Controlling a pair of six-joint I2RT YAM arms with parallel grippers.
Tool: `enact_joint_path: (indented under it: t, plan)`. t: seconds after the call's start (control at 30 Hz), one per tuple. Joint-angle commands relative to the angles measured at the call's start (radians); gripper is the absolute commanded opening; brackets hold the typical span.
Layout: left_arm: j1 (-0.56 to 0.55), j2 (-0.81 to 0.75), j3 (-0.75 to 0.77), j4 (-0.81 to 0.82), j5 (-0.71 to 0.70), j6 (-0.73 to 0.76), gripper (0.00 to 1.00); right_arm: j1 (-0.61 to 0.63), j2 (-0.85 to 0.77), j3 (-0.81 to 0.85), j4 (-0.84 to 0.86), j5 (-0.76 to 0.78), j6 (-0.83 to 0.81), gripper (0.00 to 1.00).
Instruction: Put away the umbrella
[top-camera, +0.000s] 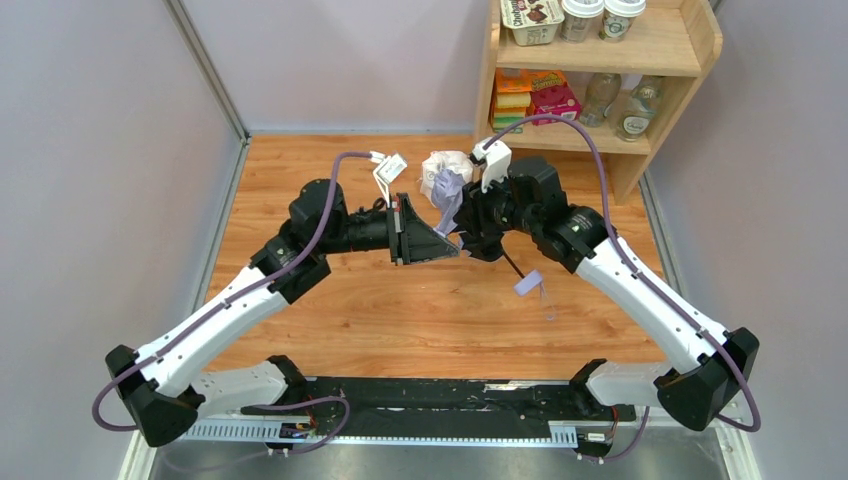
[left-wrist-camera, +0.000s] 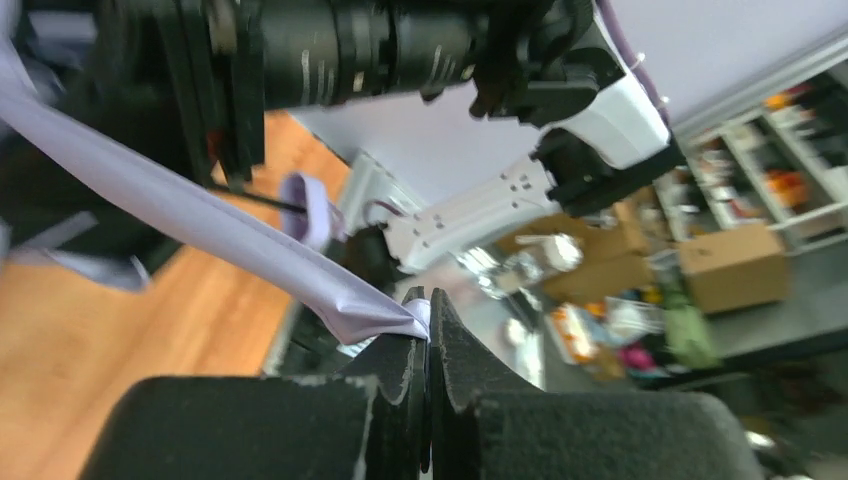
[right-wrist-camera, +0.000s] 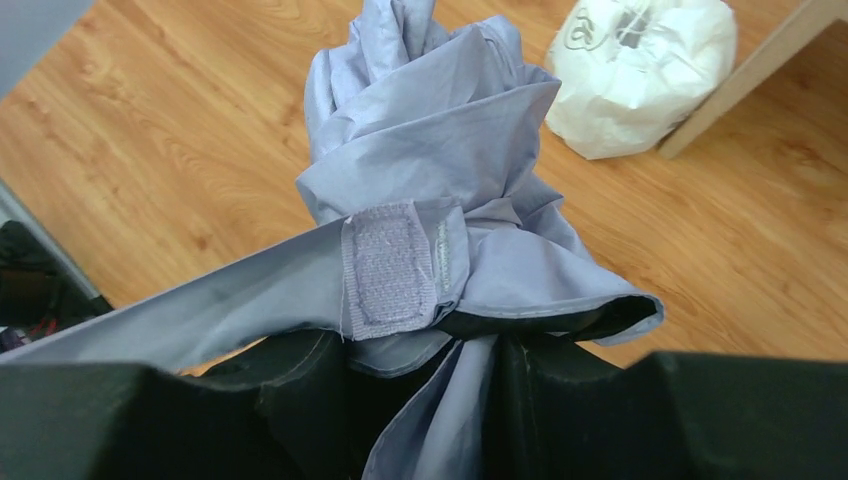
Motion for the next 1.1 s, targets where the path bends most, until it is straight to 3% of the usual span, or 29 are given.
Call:
enact_joint_path:
  t: [0.0, 0.2, 0.5, 0.67, 0.93, 1.0, 1.07]
  plan:
    - [0.057, -0.053, -0.208, 0.424, 0.208, -0.450, 0.00, -0.020, -0.037, -0.018, 0.103, 0.077, -0.068, 0.00]
    - [0.140, -0.193, -0.358, 0.229, 0.088, -0.325, 0.00, -0.069, -0.102, -0.033, 0.091, -0.031, -0.036, 0.00]
    - [0.145, -0.176, -0.460, 0.173, 0.036, -0.267, 0.00, -0.186, -0.115, -0.006, 0.085, -0.431, 0.162, 0.00]
    - [0.146, -0.165, -0.486, 0.112, 0.008, -0.172, 0.00, -0.273, -0.146, -0.059, 0.193, -0.651, 0.328, 0.00]
    - [0.146, -0.090, -0.578, 0.355, 0.109, -0.146, 0.00, -0.286, -0.151, -0.131, 0.470, -1.037, 0.636, 0.00]
    - [0.146, -0.045, -0.494, 0.220, 0.112, -0.022, 0.00, -0.280, -0.163, -0.121, 0.409, -1.085, 0.611, 0.00]
    - [0.149, -0.017, -0.443, 0.077, 0.119, 0.097, 0.00, -0.280, -0.178, -0.093, 0.222, -1.070, 0.488, 0.00]
